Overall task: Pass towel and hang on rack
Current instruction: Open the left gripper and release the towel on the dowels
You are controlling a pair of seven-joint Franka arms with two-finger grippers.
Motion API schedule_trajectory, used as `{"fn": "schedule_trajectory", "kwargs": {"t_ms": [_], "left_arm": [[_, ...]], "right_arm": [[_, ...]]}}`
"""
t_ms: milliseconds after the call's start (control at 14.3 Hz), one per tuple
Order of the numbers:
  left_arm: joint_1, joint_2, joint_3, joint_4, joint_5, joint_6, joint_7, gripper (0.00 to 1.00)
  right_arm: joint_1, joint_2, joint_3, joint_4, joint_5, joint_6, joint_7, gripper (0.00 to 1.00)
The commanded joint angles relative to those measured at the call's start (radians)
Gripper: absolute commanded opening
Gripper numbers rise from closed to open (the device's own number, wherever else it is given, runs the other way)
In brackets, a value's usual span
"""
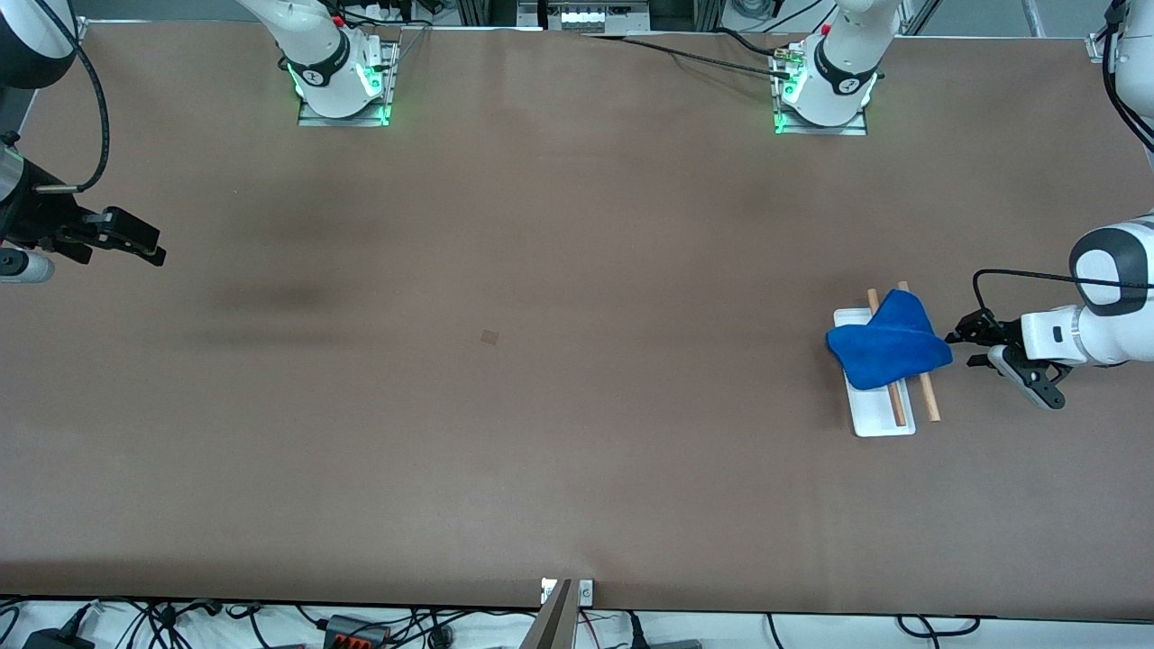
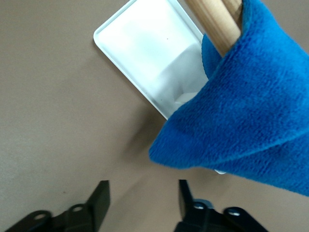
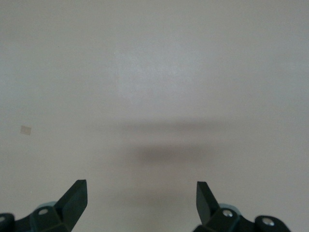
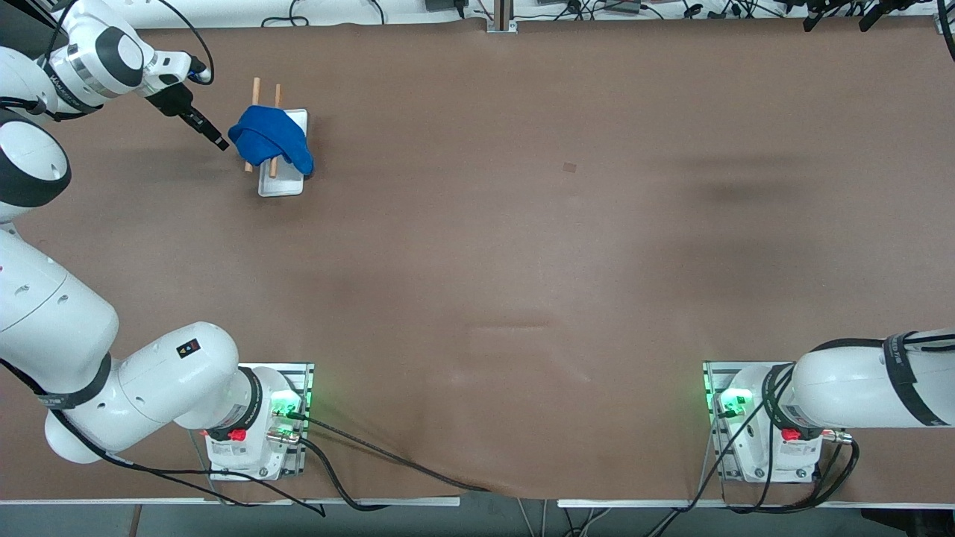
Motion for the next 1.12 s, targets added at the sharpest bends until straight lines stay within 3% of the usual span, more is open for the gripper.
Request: {"fn": "schedule_trajectory", "kwargs": {"t_ms": [0, 280, 839, 1049], "left_arm": [[0.026, 0.008, -0.012, 0.071, 0.018, -0.048, 0.047, 1.00], [0.071, -0.007, -0.012, 0.098, 0.020, -0.104, 0.081, 1.00], [0.074, -0.031, -0.010, 0.321, 0.038, -0.390, 0.108, 1.00], [0.072, -0.078, -0.024, 0.351, 0.067, -0.476, 0.107, 1.00]], "right_arm": [[-0.007, -0.003, 0.011, 0.001, -0.011, -0.011, -0.014, 1.00], [-0.009, 0.001, 0.011, 0.002, -0.011, -0.009, -0.015, 1.00], [-0.027, -0.002, 0.046, 0.002, -0.011, -0.009, -0.015, 1.00], [-0.029, -0.003, 0.046, 0.002, -0.011, -0.011, -0.015, 1.00]]}}
